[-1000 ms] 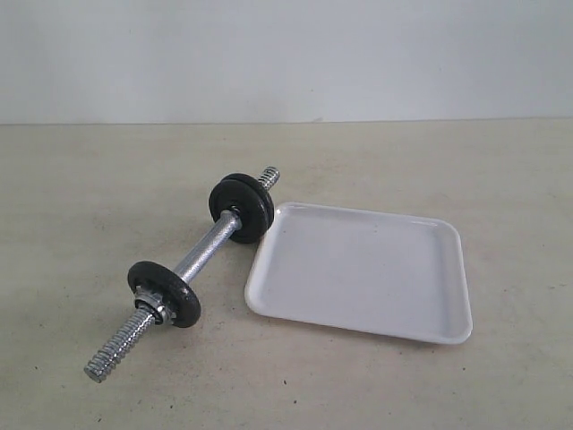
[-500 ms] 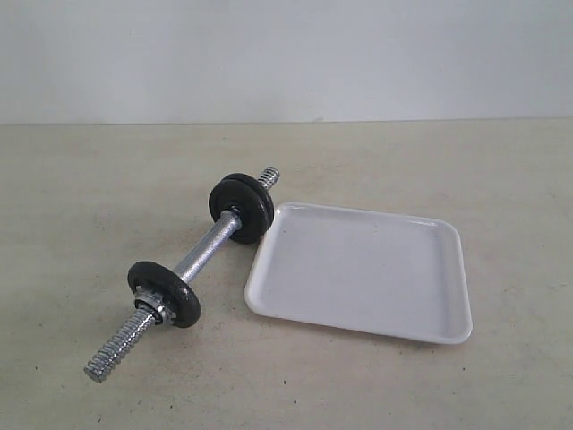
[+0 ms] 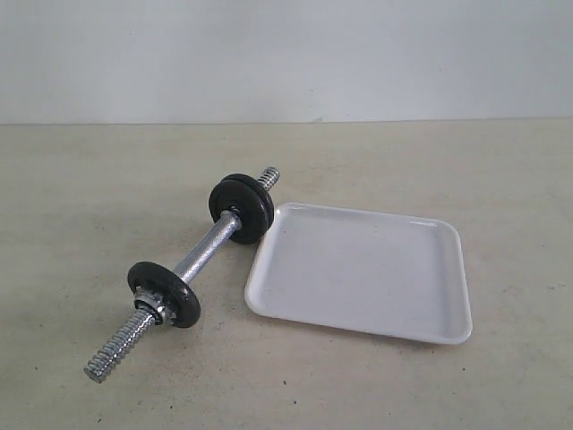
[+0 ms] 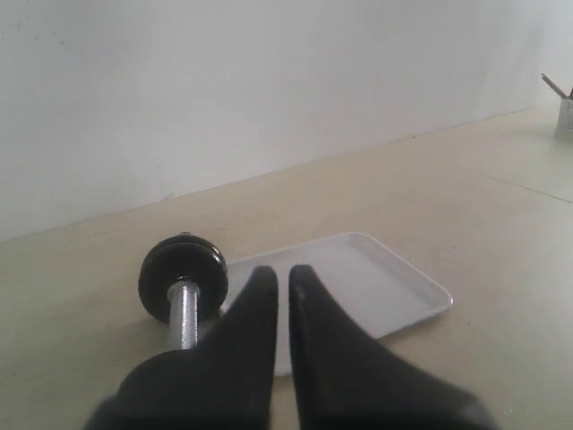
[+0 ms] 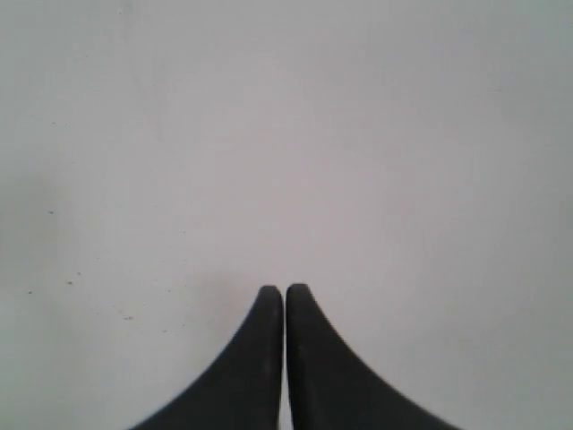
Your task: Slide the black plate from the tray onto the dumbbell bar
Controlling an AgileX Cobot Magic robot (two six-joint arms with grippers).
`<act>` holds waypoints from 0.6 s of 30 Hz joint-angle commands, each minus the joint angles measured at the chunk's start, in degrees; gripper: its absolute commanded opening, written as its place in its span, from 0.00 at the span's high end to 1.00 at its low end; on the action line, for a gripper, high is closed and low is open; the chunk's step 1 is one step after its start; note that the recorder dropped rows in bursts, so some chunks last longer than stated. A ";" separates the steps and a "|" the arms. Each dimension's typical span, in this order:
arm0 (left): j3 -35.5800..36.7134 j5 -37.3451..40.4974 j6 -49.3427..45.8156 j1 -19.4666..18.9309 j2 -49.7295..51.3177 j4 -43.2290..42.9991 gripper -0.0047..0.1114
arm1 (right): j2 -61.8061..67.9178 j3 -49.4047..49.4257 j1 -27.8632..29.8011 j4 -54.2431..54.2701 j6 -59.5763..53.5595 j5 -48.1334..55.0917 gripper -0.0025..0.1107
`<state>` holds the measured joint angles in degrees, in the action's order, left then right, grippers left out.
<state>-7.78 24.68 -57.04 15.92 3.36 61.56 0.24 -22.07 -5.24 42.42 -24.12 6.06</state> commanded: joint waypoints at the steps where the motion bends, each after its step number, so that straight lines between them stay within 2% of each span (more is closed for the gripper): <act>1: 0.28 -0.53 0.69 0.04 -0.28 3.40 0.92 | -0.24 5.69 0.16 -1.18 -1.87 -6.68 0.98; 4: 0.28 0.58 0.87 0.04 -0.28 5.52 0.92 | -0.09 11.77 0.16 -0.77 -1.42 -9.84 0.98; 9: 0.28 3.91 0.87 0.04 -0.28 5.52 0.92 | -0.09 20.71 0.16 19.74 25.26 -11.55 0.98; 18: 0.28 3.89 0.65 0.04 -0.28 5.52 0.92 | -0.09 20.83 0.16 20.31 26.04 -10.99 0.98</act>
<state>-7.78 28.16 -56.61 15.92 3.36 66.50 0.34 -1.42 -5.24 62.99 1.89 -4.64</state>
